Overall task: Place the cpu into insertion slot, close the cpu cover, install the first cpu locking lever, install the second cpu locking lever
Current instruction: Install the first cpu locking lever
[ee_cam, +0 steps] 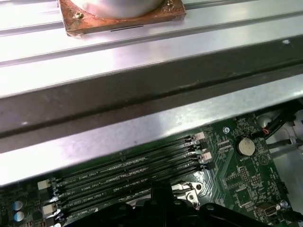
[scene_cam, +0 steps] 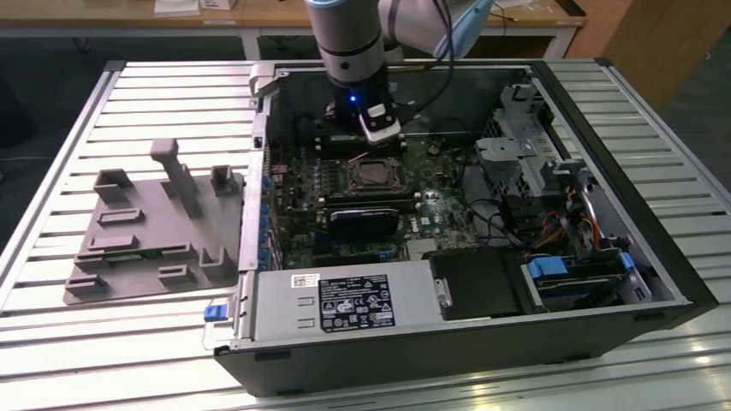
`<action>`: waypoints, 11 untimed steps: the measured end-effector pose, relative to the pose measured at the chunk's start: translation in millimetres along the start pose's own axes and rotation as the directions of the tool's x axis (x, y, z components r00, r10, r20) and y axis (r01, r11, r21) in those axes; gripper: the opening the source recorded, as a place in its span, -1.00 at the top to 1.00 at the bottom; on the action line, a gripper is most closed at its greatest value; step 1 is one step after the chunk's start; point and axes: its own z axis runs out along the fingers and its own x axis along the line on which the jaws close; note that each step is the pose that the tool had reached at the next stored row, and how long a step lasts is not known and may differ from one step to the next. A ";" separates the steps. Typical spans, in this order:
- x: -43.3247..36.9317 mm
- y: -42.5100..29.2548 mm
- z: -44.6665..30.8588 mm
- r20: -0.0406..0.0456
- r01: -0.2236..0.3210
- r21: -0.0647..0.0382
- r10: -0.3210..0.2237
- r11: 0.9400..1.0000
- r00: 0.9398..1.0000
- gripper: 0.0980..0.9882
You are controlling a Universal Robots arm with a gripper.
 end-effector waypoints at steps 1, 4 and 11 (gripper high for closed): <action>-0.5 0.4 0.4 0.001 -0.001 0.001 0.001 1.000 1.000 0.98; -2.2 1.4 1.5 0.003 -0.004 0.006 0.004 1.000 1.000 0.98; -3.2 2.5 2.3 0.005 -0.005 0.011 0.005 1.000 1.000 0.98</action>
